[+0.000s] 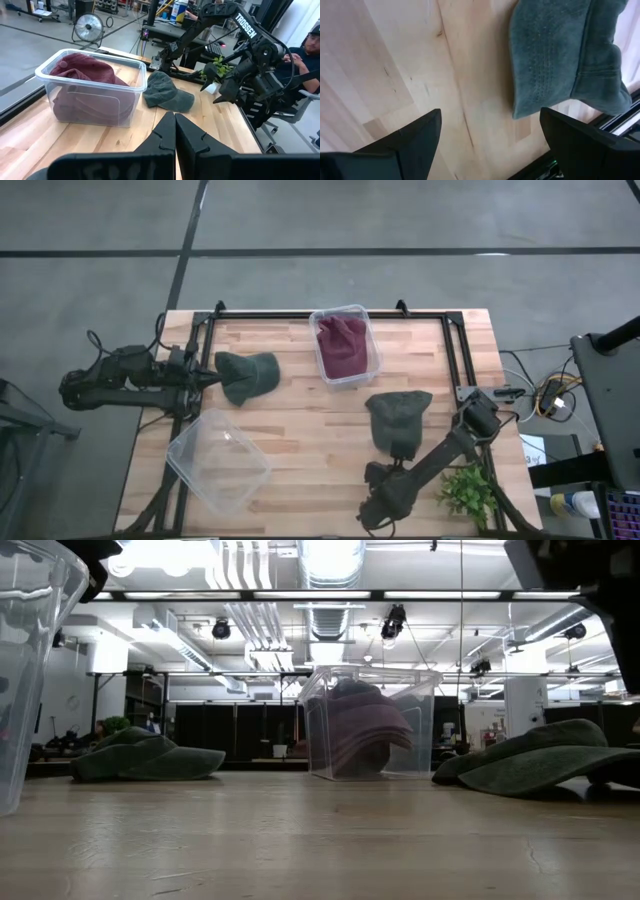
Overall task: Pick & Place hat
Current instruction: Put the green cap into the bottom transparent bin
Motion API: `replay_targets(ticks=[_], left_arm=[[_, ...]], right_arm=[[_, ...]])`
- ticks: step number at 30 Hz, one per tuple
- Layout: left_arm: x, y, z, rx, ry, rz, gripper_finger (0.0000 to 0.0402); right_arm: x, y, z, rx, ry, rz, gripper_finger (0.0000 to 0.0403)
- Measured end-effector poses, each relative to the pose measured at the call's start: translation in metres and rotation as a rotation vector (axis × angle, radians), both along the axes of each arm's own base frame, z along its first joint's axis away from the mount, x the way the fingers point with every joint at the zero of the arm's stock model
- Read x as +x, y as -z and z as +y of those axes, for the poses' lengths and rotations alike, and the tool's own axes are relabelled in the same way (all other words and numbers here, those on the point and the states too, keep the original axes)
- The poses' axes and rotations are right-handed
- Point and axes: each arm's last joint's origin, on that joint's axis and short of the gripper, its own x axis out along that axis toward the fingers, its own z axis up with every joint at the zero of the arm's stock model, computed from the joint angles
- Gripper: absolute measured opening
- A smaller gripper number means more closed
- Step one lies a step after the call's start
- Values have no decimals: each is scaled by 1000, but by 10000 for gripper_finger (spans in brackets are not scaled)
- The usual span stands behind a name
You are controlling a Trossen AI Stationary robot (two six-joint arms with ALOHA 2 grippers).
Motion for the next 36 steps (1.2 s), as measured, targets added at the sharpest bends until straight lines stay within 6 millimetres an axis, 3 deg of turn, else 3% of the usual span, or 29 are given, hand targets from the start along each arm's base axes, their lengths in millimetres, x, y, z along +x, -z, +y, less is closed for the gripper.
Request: replay_targets(ticks=[24, 36], left_arm=[[0, 0, 0, 0, 1, 0, 0], [0, 0, 0, 0, 1, 0, 0]], right_arm=[[-12, 15, -3, -57, 4, 49, 334], [-12, 20, -6, -84, -88, 62, 334]])
